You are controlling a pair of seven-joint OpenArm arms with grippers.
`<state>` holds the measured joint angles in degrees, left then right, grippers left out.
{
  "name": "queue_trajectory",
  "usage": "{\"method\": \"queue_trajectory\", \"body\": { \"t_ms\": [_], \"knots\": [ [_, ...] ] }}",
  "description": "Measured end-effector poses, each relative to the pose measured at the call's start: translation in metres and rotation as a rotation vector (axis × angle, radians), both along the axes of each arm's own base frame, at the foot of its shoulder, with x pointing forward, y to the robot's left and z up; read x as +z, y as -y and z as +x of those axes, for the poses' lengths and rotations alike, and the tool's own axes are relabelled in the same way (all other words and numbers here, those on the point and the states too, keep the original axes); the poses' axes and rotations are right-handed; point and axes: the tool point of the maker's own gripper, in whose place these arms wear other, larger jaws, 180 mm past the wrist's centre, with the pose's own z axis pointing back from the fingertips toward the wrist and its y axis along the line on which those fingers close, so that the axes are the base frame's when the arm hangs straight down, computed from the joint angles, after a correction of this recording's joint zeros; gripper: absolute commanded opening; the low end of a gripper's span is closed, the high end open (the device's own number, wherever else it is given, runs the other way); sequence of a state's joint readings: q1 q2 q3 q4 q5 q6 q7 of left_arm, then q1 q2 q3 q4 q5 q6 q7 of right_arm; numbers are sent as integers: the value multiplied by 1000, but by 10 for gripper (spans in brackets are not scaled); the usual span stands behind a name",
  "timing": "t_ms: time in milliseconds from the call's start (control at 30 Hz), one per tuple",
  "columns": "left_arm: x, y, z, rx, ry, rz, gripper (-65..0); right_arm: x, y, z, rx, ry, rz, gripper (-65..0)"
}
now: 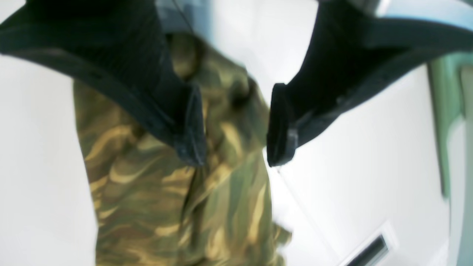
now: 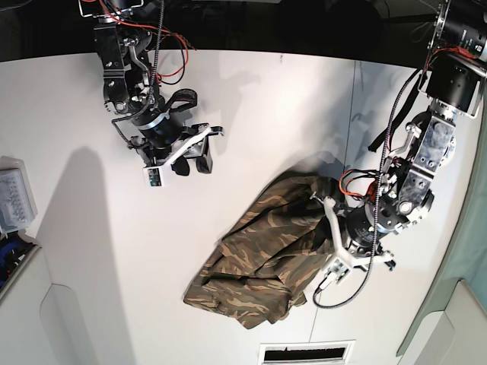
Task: Layout the t-shirt on the table in an organized manner, then fold the t-shirt properly
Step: 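Lower the left gripper onto the shirt bundle and pinch a fold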
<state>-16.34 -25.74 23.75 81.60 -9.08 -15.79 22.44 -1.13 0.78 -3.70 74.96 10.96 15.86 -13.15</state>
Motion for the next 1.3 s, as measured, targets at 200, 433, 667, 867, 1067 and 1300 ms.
{"method": "queue_trajectory", "body": {
  "t_ms": [200,433,667,867,1067,1300],
  "knots": [
    [-13,30,18,-98,-5,89,-344,-2,0,-2,14,-2,-16,-385],
    [-61,20,13,-133,-73,175,-345,-2,0,-2,12,-4,-17,-385],
    [-37,2,44,-20,20,186,-345,-3,1,-3,12,-5,-20,-385],
    [-26,-4,52,1,-8,228,-345,-3,0,-4,13,-7,-19,-385],
    [-43,9,36,-77,-75,207,-345,-4,0,-4,15,-14,-21,-385],
    [-60,-5,34,-58,-99,204,-492,-4,0,-4,15,-14,-21,-385]
  ]
}}
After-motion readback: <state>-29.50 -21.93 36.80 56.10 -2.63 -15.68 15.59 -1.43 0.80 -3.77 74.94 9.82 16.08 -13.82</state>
